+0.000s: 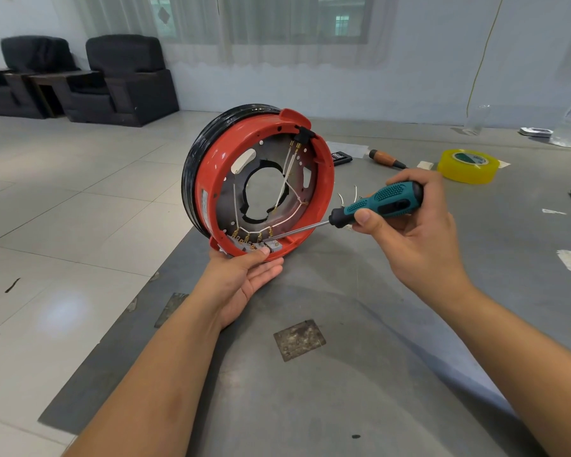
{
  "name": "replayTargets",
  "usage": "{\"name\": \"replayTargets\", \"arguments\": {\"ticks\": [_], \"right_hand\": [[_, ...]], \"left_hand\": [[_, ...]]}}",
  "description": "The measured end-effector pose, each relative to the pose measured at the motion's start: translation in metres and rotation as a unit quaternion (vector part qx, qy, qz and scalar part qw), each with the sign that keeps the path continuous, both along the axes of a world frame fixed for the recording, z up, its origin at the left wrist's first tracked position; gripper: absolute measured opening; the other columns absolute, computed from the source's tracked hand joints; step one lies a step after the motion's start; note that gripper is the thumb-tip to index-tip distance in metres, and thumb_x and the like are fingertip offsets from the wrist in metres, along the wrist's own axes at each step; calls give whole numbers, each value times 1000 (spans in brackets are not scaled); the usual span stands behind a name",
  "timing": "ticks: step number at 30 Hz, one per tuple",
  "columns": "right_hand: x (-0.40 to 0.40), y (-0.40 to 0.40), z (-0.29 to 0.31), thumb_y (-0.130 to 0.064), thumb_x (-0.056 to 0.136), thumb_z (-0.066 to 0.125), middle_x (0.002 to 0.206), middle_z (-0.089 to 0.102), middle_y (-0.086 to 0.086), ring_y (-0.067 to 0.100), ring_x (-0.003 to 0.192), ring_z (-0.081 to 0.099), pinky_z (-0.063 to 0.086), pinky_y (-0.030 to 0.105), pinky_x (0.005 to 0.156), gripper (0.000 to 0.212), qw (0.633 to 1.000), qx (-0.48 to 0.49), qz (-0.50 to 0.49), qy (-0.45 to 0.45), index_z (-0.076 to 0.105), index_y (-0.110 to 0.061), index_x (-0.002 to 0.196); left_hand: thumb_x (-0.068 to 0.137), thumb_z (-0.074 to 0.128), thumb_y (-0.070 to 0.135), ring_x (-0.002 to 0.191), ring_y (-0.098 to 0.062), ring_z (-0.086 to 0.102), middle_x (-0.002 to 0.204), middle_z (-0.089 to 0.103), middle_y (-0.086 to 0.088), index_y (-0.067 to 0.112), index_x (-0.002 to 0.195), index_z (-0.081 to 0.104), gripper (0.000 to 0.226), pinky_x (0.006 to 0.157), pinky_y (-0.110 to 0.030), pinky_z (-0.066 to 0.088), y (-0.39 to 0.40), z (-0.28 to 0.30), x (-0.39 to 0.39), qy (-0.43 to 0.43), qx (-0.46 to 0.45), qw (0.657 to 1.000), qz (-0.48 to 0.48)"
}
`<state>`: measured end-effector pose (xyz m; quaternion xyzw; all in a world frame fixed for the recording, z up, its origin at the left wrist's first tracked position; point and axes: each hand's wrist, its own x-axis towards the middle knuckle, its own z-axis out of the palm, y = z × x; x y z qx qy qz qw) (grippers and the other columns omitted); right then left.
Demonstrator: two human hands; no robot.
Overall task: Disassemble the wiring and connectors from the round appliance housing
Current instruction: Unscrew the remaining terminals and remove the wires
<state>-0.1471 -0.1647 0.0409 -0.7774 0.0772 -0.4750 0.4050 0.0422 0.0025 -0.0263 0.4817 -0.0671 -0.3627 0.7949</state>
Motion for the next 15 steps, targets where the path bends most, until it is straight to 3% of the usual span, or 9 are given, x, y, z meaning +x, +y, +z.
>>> {"name": "replayTargets", "arguments": {"ticks": [9, 11, 15], "right_hand": [[-5, 9, -4, -43, 85, 78, 104, 58, -28, 19, 97, 73, 64, 31, 75, 46, 1000, -16, -9, -5, 43, -45, 116], [-5, 12, -6, -41, 85, 78, 103, 58, -32, 11, 96, 72, 61, 22, 74, 47, 999, -30, -19, -13, 43, -45, 115], [-6, 19, -12, -39, 83, 79, 101, 59, -37, -3, 95, 69, 56, 11, 70, 48, 998, -41, -36, -23, 44, -41, 116]], "left_hand": [[96, 68, -9, 96, -40, 79, 112, 77, -24, 22, 135, 43, 56, 73, -41, 67, -1, 0, -4, -23, 6, 999, 30], [96, 68, -9, 95, -39, 79, 117, 75, -25, 24, 131, 42, 55, 73, -42, 67, -2, 1, -6, -30, 8, 999, 43], [97, 67, -7, 96, -39, 79, 121, 73, -26, 19, 142, 37, 60, 78, -45, 67, -3, 2, -7, -38, 15, 997, 59]]}}
